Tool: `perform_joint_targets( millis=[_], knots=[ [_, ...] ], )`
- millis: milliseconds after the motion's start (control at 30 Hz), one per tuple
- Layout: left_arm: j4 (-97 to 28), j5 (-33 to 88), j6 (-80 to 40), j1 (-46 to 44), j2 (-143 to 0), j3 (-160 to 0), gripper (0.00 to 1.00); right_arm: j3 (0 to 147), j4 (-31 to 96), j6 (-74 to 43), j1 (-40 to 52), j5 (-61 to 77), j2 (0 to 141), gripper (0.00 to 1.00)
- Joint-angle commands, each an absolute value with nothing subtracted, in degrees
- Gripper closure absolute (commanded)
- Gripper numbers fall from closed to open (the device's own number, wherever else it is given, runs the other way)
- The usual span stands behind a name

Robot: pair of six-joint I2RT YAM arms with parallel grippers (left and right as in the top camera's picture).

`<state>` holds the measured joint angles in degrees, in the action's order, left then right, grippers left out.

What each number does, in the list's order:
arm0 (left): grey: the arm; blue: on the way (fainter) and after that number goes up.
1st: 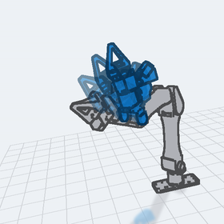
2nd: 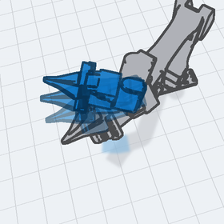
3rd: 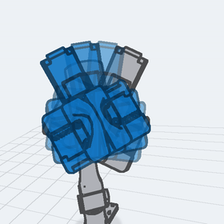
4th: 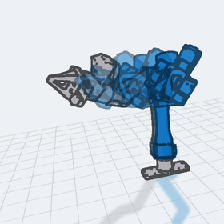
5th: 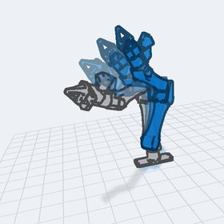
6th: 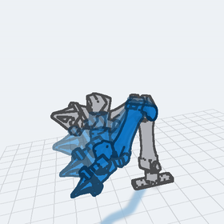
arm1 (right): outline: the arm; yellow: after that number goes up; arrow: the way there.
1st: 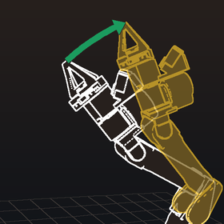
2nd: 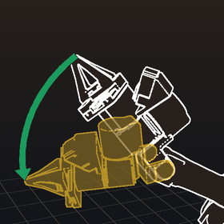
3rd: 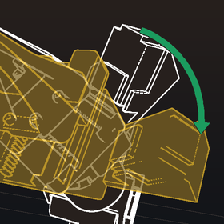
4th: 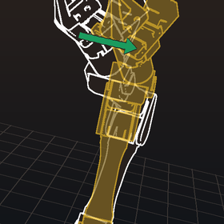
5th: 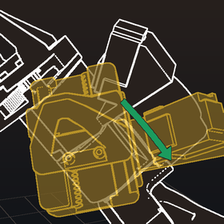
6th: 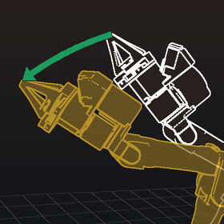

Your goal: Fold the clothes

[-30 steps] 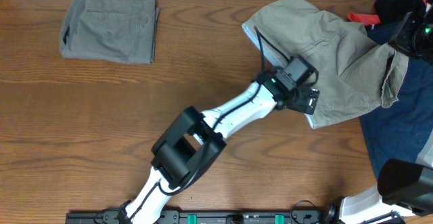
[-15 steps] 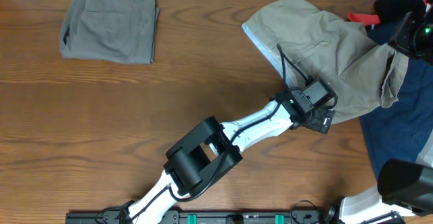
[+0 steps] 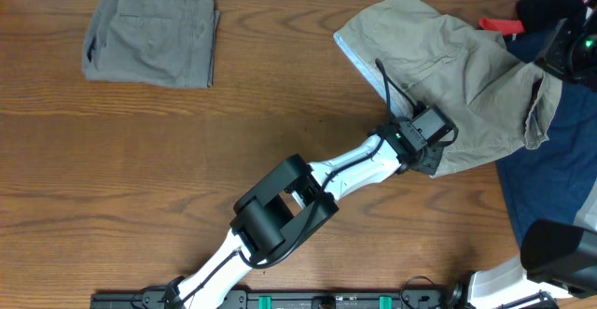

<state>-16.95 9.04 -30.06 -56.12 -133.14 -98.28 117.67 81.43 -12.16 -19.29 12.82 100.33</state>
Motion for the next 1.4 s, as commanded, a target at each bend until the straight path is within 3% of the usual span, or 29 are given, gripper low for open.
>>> perform_joint_targets(
  millis=[0,67,500,1000,1367],
  knots=[
    [-18.06,5.65,-28.08,-56.34,-135.57,-97.71,0.81,117.69,81.97,-12.64,-19.55,12.47,98.8,0.99],
    [-18.06,5.26,-27.11,-56.34,-135.57,-97.71,0.94,117.69,82.24,-12.62,-19.57,12.45,98.8,0.99],
    [-19.44,2.9,-24.49,-55.64,-135.35,-97.73,0.94,117.69,83.48,-12.6,-19.59,11.29,98.8,0.99],
    [-18.06,11.55,-25.15,-55.2,-125.73,-98.17,0.94,117.69,83.35,-12.56,-20.4,9.19,98.8,0.99],
    [-10.98,16.08,-25.54,-55.53,-129.62,-98.15,0.9,117.69,83.44,-12.6,-20.4,9.26,98.8,0.99]
  ],
)
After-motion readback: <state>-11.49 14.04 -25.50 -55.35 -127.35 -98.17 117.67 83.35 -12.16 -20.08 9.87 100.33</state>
